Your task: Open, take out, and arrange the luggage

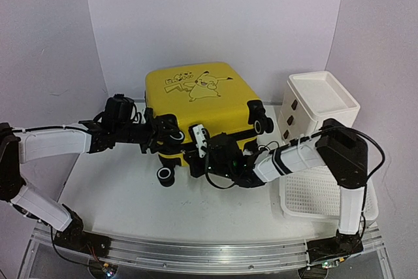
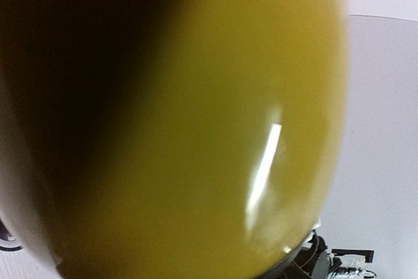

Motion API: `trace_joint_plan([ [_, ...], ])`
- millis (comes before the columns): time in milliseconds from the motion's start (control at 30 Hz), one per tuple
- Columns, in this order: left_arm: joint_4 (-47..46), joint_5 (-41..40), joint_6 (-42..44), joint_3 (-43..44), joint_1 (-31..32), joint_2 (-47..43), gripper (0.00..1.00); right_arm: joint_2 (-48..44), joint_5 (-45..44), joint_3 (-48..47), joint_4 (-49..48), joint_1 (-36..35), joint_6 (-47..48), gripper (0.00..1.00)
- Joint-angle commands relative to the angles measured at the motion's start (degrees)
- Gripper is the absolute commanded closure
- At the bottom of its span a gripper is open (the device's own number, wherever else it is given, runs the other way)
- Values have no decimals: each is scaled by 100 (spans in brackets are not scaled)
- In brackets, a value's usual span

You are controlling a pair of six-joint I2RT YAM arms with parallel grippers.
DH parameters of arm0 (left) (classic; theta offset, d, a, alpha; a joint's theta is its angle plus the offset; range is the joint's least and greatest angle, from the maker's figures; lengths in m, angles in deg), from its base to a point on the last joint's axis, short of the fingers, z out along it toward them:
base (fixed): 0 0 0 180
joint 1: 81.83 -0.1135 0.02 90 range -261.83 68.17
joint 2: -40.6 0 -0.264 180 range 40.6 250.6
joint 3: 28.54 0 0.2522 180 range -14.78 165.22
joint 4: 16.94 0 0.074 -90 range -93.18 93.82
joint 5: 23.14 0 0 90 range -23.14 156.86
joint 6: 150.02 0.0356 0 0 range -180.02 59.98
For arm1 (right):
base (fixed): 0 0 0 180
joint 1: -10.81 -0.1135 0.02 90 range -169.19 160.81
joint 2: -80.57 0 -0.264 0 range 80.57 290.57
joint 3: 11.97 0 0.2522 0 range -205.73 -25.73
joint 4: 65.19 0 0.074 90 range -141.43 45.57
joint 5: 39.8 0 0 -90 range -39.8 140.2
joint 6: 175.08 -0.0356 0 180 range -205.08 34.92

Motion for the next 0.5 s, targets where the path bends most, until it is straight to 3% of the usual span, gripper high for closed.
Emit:
trace_joint_plan([
  [0,-1367,92,-116,558,140,12,81,770,1154,-603,-1666,-419,-1046,100],
  [133,-1367,-69,-182,236,141,-249,81,1295,906,-1018,-2062,-418,-1213,100],
  [333,-1411,-243,-332,-63,140,-455,82,1846,34,-998,-3572,-494,-1612,100],
  [467,-1411,-265,-291,-83,131,-459,82,1670,-92,-854,-3064,-501,-1531,93],
])
